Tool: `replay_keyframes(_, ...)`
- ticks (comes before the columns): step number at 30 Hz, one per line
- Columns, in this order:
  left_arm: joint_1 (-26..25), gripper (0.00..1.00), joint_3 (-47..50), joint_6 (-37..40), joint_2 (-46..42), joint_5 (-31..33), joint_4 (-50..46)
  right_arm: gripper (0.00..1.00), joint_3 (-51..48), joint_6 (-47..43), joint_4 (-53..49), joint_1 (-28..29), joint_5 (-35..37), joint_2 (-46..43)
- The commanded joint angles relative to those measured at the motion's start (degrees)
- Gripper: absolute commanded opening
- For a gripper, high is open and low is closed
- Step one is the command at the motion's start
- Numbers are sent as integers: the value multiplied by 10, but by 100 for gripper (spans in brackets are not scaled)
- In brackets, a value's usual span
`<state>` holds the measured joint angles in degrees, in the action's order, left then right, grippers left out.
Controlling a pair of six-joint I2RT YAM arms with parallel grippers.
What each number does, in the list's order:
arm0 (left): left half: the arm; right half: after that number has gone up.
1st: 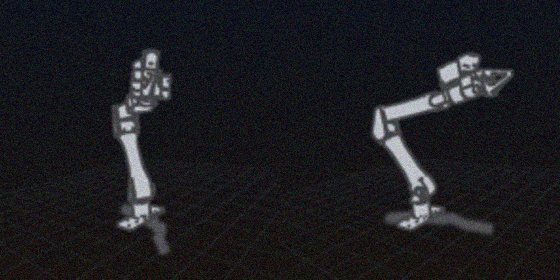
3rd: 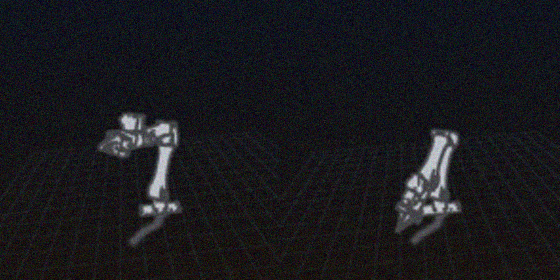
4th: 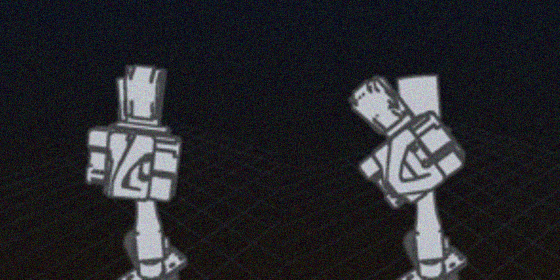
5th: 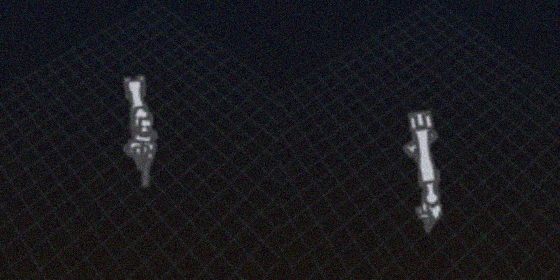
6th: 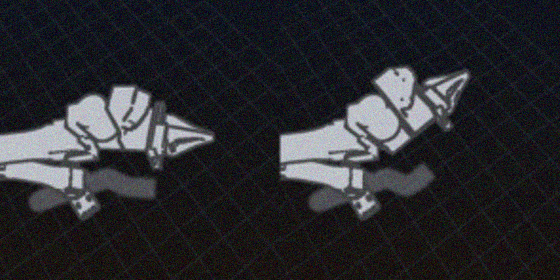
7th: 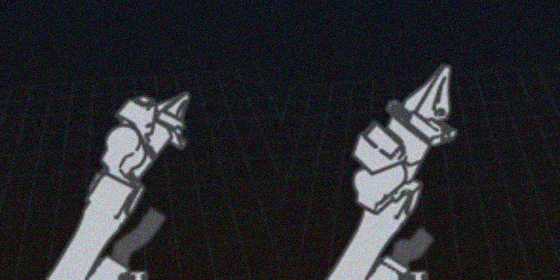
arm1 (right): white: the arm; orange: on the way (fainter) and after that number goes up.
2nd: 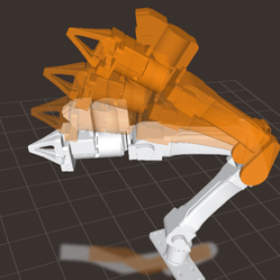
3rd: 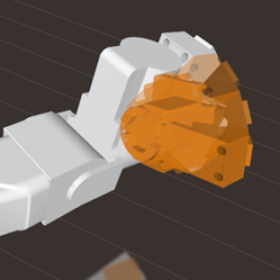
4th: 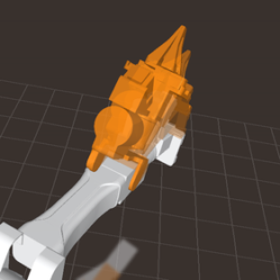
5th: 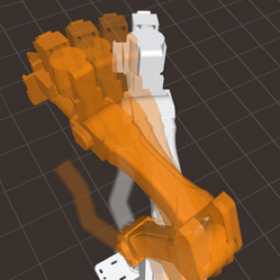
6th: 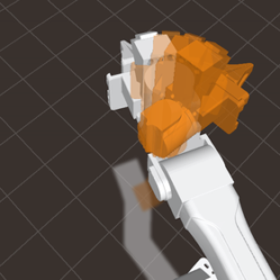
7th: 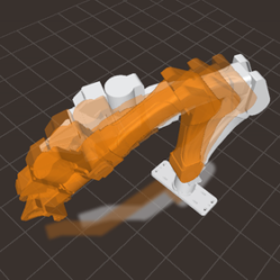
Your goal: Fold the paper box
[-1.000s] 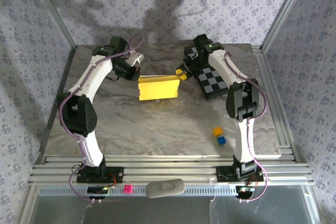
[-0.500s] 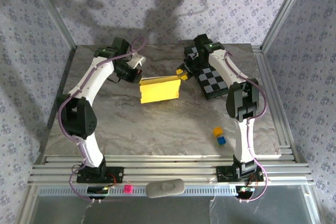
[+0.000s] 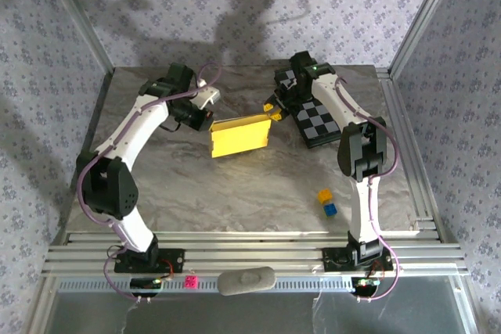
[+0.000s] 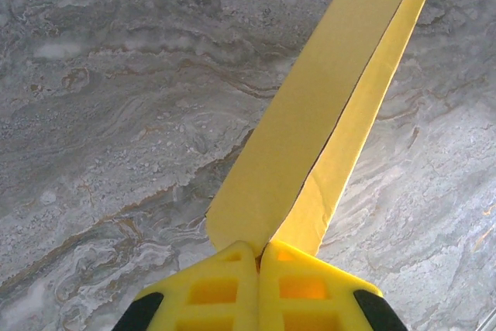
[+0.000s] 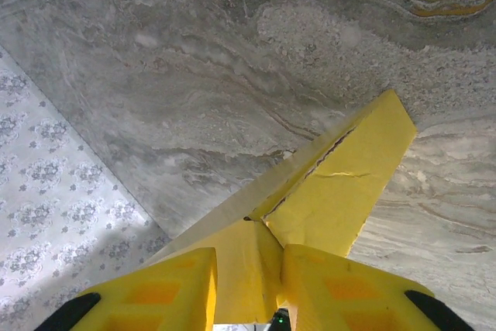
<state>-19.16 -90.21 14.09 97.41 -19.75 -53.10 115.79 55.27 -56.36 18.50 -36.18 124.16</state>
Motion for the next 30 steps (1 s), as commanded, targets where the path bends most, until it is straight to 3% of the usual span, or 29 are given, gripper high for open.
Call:
replay_keyframes(1, -12, 0, -4, 18, -16, -45, 39, 31, -9, -18, -44, 10, -2, -4)
replay_keyframes(16, -4, 0, -26, 8, -5, -63, 19, 33, -5, -23, -51, 8, -10, -3)
replay_keyframes(30, -9, 0, 17, 47, -34, -49, 43, 34, 16, -17, -47, 1, -28, -4)
